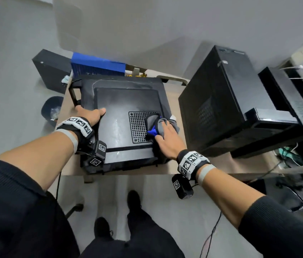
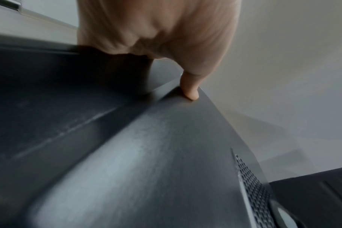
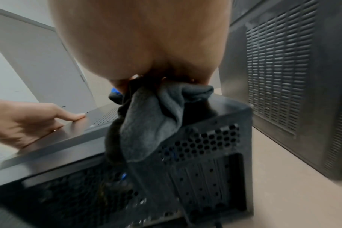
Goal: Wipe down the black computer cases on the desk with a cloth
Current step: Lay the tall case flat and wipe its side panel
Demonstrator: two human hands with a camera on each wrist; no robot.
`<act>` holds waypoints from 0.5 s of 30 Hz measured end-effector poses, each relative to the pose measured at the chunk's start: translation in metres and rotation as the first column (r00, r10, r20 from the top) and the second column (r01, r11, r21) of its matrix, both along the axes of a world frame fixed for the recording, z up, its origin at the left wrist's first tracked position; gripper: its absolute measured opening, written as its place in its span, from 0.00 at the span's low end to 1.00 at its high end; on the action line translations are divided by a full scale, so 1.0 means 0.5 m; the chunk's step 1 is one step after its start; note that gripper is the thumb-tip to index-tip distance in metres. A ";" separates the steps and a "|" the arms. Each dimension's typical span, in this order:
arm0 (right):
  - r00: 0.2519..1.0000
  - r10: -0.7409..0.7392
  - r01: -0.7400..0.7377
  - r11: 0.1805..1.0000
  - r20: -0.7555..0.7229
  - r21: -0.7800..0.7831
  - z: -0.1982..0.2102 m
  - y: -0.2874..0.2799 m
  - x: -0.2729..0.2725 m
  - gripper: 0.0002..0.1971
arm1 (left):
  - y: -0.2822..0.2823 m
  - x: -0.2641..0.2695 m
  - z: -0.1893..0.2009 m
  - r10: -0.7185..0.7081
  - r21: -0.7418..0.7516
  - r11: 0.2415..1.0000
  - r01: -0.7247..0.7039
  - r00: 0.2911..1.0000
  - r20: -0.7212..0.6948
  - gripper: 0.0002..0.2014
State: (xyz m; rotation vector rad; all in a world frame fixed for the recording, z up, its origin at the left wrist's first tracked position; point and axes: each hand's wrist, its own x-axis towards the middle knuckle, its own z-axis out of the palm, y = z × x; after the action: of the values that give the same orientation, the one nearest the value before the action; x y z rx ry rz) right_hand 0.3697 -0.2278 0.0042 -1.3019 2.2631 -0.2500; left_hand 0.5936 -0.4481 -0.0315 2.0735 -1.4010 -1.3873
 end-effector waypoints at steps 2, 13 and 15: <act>1.000 -0.024 0.024 1.000 0.019 0.000 0.004 0.037 0.015 0.35 | 0.003 -0.001 0.002 -0.010 0.002 1.000 0.010 1.000 -0.014 0.55; 0.996 0.076 -0.074 0.996 -0.050 0.041 -0.012 -0.117 -0.059 0.42 | -0.009 0.006 -0.025 -0.015 -0.022 1.000 0.013 0.996 -0.089 0.58; 0.986 0.089 -0.085 0.996 -0.139 0.035 -0.021 -0.201 -0.085 0.46 | -0.007 0.007 -0.021 -0.012 -0.047 0.999 0.007 0.994 -0.109 0.54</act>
State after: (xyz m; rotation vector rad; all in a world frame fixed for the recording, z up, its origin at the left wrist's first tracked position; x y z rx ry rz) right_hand 0.3271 -0.3285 -0.0062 -1.4397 2.3094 -0.0959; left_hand 0.5968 -0.4515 -0.0418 1.9339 -1.3874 -1.4352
